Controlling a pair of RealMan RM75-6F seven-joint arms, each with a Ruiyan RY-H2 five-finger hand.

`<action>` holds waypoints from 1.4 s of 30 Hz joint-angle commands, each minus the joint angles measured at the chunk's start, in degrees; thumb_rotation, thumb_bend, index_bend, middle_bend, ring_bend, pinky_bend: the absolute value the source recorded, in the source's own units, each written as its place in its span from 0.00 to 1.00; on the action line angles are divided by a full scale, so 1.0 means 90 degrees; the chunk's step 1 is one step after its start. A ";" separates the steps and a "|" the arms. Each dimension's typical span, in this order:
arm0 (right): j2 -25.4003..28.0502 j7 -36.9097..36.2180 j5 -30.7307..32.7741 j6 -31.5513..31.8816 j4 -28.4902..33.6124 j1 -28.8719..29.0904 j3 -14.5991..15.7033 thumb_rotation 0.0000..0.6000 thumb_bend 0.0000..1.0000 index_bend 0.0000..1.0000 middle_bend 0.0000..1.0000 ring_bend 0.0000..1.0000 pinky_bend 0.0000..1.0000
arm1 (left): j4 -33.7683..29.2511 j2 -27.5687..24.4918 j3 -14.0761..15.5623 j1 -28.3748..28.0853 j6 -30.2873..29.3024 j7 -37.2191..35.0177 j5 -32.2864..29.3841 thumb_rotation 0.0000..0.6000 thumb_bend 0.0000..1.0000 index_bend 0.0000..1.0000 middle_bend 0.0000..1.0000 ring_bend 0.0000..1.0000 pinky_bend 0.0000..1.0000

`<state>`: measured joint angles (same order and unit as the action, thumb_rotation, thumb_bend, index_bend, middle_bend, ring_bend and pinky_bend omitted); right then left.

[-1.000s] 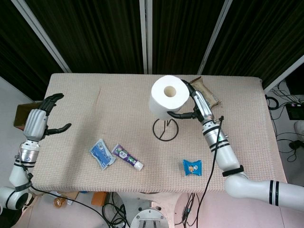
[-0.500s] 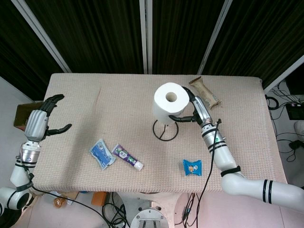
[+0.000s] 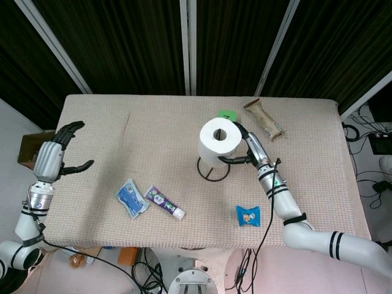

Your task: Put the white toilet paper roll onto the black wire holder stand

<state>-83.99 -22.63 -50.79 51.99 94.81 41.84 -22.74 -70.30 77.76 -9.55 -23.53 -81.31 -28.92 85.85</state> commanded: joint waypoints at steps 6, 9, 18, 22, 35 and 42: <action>-0.0284 -0.0375 -0.0206 -0.0282 -0.0515 -0.0164 0.0152 1.00 0.23 0.51 0.42 0.25 0.22 | 0.0072 0.0056 0.0009 0.0006 0.0000 -0.0036 -0.0012 0.29 0.09 0.14 0.15 0.16 0.32; -0.0393 -0.0477 -0.0280 -0.0398 -0.0716 -0.0193 0.0203 1.00 0.23 0.49 0.41 0.23 0.22 | 0.0104 0.0070 0.0004 0.0010 -0.0015 -0.0058 -0.0013 0.29 0.09 0.14 0.15 0.16 0.32; -0.0420 -0.0678 -0.0973 -0.0623 -0.1010 -0.0265 0.0350 1.00 0.10 0.00 0.00 0.00 0.06 | 0.0147 0.0058 -0.0013 0.0020 -0.0030 -0.0115 -0.0033 0.29 0.09 0.14 0.15 0.16 0.32; -0.0418 -0.0731 -0.1117 -0.0556 -0.1059 -0.0349 0.0391 1.00 0.07 0.00 0.00 0.00 0.02 | 0.0182 0.0071 -0.0006 0.0024 -0.0018 -0.0145 -0.0039 0.29 0.09 0.14 0.15 0.16 0.32; 0.0804 0.0302 -0.3163 0.1292 -0.0596 -0.1591 0.1441 1.00 0.05 0.00 0.00 0.00 0.00 | 0.0079 -0.0217 0.0157 0.0238 -0.0314 0.0400 0.0150 0.28 0.09 0.14 0.15 0.16 0.32; 0.1822 0.3189 -0.3453 0.3469 -0.0337 -0.3368 0.2462 1.00 0.05 0.00 0.00 0.00 0.00 | -0.0844 -0.1208 0.0981 0.1101 -0.0391 0.3447 0.0140 0.30 0.09 0.16 0.13 0.12 0.26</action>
<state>-74.60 -7.43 -79.20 70.56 89.57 22.77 -7.63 -72.13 72.44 -5.39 -18.93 -83.94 -13.47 87.41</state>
